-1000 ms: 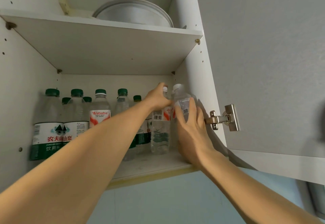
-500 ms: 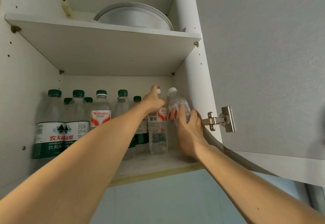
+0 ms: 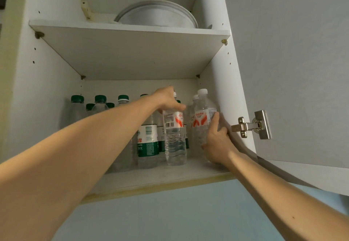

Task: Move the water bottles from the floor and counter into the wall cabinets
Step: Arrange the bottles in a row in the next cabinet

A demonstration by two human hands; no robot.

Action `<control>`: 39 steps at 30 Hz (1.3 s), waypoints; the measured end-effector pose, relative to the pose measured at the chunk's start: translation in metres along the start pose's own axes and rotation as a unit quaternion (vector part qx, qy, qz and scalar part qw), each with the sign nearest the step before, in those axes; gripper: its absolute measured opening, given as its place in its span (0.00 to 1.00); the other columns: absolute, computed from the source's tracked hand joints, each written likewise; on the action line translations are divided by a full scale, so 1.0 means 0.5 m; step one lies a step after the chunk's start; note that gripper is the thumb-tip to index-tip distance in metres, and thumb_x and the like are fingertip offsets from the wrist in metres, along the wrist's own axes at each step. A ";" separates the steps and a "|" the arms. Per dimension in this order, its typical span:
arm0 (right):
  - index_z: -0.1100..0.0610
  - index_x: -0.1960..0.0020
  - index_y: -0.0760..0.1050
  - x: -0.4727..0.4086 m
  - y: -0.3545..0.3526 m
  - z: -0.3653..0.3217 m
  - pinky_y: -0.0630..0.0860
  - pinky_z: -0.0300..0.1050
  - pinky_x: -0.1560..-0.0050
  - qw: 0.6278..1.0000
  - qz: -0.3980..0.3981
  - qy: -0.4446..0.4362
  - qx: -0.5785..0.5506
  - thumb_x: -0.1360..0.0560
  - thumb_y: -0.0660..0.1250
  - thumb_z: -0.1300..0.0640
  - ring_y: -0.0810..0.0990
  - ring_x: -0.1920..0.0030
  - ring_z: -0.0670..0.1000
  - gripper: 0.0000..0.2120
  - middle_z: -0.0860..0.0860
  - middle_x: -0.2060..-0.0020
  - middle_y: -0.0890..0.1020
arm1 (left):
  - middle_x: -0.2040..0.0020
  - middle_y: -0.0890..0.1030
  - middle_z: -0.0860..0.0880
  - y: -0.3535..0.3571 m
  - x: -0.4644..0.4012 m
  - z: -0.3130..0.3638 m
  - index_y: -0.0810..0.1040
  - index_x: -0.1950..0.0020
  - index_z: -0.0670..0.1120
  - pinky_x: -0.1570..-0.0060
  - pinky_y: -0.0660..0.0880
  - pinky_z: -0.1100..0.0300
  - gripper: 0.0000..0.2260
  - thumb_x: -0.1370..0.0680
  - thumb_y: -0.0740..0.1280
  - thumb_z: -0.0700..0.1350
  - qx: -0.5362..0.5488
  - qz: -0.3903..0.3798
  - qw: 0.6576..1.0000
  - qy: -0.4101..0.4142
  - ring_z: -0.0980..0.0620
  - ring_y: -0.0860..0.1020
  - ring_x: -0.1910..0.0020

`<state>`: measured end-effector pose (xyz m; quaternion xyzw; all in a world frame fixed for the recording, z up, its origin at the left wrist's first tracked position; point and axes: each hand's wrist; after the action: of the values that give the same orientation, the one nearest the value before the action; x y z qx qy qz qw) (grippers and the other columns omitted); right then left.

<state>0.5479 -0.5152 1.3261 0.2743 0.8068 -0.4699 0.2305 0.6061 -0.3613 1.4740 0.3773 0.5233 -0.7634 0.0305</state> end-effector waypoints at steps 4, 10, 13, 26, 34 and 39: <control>0.64 0.23 0.27 -0.002 0.006 0.007 0.68 0.55 0.34 1.000 0.020 -0.021 -0.003 0.17 0.61 0.62 0.71 0.37 0.72 0.44 0.74 0.32 0.62 | 0.21 0.65 0.46 -0.012 -0.003 0.002 0.60 0.20 0.48 0.28 0.66 0.46 0.41 0.28 0.77 0.52 -0.042 -0.056 0.996 0.060 0.43 0.66 0.25; 0.65 0.23 0.28 -0.003 0.010 0.012 0.70 0.52 0.36 0.999 0.041 -0.017 -0.004 0.17 0.60 0.63 0.74 0.40 0.69 0.42 0.73 0.35 0.64 | 0.26 0.70 0.45 -0.003 -0.010 -0.034 0.67 0.24 0.55 0.27 0.62 0.41 0.41 0.33 0.73 0.70 -0.181 -0.023 0.981 0.069 0.42 0.66 0.27; 0.62 0.22 0.27 -0.001 0.008 0.008 0.67 0.55 0.32 0.999 0.032 -0.009 -0.017 0.18 0.61 0.64 0.69 0.34 0.71 0.43 0.72 0.31 0.60 | 0.28 0.69 0.42 -0.004 -0.013 -0.046 0.69 0.27 0.60 0.25 0.50 0.37 0.41 0.35 0.64 0.78 -0.269 0.012 0.962 0.046 0.39 0.62 0.27; 0.58 0.22 0.25 -0.009 0.008 0.013 0.68 0.57 0.31 0.998 0.016 -0.010 -0.058 0.20 0.65 0.63 0.70 0.35 0.68 0.49 0.70 0.30 0.59 | 0.22 0.62 0.40 0.001 -0.012 -0.066 0.61 0.22 0.60 0.26 0.37 0.33 0.42 0.32 0.63 0.77 -0.301 0.008 0.953 0.032 0.37 0.54 0.22; 0.47 0.20 0.31 -0.013 -0.018 0.012 0.63 0.56 0.26 0.995 -0.029 0.019 -0.095 0.17 0.61 0.55 0.61 0.23 0.61 0.42 0.59 0.19 0.52 | 0.33 0.73 0.46 0.029 0.066 -0.058 0.71 0.28 0.48 0.31 0.63 0.48 0.26 0.21 0.66 0.60 -0.079 0.279 0.943 0.165 0.45 0.68 0.32; 0.39 0.20 0.33 0.019 -0.051 -0.009 0.66 0.59 0.26 0.970 -0.128 -0.019 -0.208 0.24 0.71 0.62 0.66 0.25 0.56 0.54 0.52 0.21 0.62 | 0.39 0.74 0.51 0.058 0.141 -0.035 0.69 0.30 0.47 0.42 0.76 0.54 0.28 0.23 0.68 0.61 0.114 0.200 0.963 0.141 0.53 0.75 0.43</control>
<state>0.5234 -0.5195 1.3380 0.1060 0.9107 -0.3224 0.2355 0.5781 -0.3353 1.4058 0.5789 0.3460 -0.7354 0.0655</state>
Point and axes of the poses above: each hand's wrist, its own x-axis away from the middle knuckle, its own y-axis out of the palm, z = x × y
